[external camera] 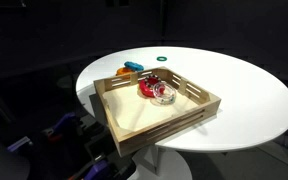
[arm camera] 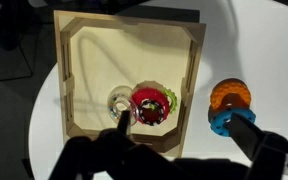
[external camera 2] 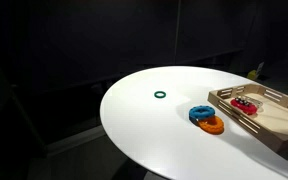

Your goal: Put the clear ring on top of the blue ring.

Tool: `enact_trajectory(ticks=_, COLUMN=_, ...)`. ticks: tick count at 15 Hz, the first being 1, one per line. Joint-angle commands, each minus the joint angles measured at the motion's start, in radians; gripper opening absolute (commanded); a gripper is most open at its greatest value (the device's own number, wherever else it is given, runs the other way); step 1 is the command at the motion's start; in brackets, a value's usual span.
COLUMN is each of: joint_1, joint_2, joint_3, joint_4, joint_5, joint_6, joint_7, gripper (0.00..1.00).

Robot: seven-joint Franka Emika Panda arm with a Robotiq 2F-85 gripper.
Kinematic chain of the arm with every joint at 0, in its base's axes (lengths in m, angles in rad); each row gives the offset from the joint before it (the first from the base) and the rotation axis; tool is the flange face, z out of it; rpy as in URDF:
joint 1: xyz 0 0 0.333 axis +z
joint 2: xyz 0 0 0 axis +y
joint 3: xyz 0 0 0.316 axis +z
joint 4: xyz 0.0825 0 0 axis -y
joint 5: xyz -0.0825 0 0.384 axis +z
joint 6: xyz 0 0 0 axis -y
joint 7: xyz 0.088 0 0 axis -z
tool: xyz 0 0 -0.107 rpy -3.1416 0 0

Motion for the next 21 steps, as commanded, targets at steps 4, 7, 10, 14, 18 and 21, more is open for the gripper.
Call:
enact_trajectory(ticks=4, joint_1=0.005, joint_2=0.0, joint_3=-0.005, joint_4=0.002, joint_5=-0.003, joint_6=-0.002, joint_7=0.002, gripper=1.0)
enact_trajectory(ticks=7, joint_1=-0.006, joint_2=0.032, joint_3=-0.006, joint_4=0.025, joint_5=-0.019, joint_6=0.01, joint_7=0.005, gripper=1.0)
enact_trajectory(ticks=10, joint_1=-0.015, joint_2=0.067, joint_3=-0.014, joint_4=0.032, joint_5=-0.031, joint_6=0.042, joint_7=0.0, gripper=1.0)
enact_trajectory(ticks=14, joint_1=-0.036, joint_2=0.12, joint_3=-0.033, joint_4=0.014, joint_5=-0.074, joint_6=0.117, joint_7=-0.006, gripper=1.0)
enact_trajectory(ticks=18, joint_1=-0.064, joint_2=0.182, joint_3=-0.054, joint_4=-0.013, joint_5=-0.132, joint_6=0.241, joint_7=0.005, gripper=1.0)
enact_trajectory(ticks=21, joint_1=-0.087, joint_2=0.234, joint_3=-0.063, joint_4=-0.042, joint_5=-0.18, joint_6=0.36, joint_7=0.024, gripper=1.0)
